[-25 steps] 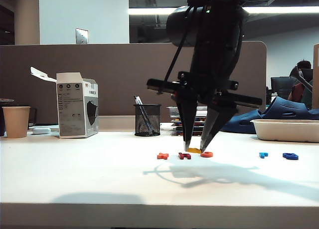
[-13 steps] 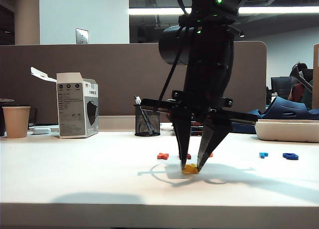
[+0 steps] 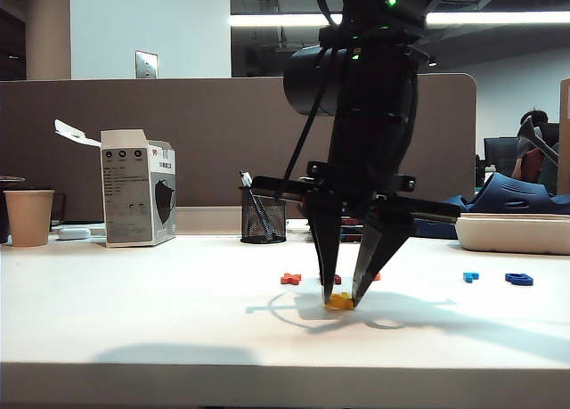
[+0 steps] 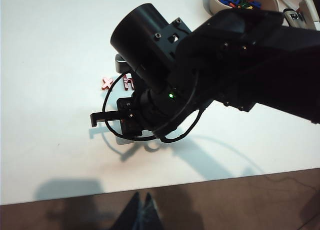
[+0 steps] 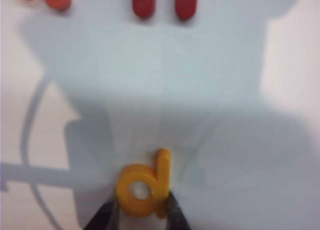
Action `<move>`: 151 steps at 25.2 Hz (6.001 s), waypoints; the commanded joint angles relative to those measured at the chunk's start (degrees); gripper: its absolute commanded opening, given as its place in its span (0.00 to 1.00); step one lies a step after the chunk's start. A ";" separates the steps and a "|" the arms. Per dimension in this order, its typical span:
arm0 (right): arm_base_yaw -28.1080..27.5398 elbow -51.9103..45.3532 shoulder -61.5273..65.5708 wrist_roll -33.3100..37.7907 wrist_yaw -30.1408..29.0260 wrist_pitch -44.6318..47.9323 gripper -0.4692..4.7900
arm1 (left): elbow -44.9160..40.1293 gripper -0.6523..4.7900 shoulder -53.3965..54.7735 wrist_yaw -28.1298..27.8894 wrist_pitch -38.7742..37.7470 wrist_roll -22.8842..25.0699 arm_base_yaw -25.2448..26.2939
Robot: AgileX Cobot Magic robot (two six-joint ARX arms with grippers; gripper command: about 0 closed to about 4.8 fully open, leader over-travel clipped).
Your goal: Select the appropriate letters from the row of letter magnets placed on the table to arrange into the word "dog".
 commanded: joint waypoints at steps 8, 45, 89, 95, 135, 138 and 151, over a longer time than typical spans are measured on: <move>0.15 0.11 0.22 0.20 -0.04 -0.42 0.32 | 0.13 0.11 -0.13 -0.37 0.28 0.11 -0.04; -6.32 5.57 -3.34 -15.56 1.77 7.34 0.08 | 0.13 0.11 -0.13 -0.37 0.28 0.13 -0.04; -12.35 5.55 4.90 -18.47 -0.50 9.03 0.08 | 0.13 0.11 -0.13 -0.37 0.28 0.11 -0.04; -12.35 5.55 5.77 -18.49 -0.46 7.26 0.08 | 0.13 0.11 -0.13 -0.37 0.28 0.11 -0.04; -10.56 5.42 4.74 -18.47 -9.07 -13.33 0.08 | 0.13 0.11 -0.13 -0.37 0.28 0.13 -0.04; -10.56 5.42 4.66 -18.47 -8.26 -13.38 0.08 | 0.13 0.11 -0.13 -0.37 0.28 0.11 -0.04; -10.60 5.51 1.33 -18.49 -10.40 -13.05 0.08 | 0.13 0.11 -0.13 -0.37 0.28 0.11 -0.04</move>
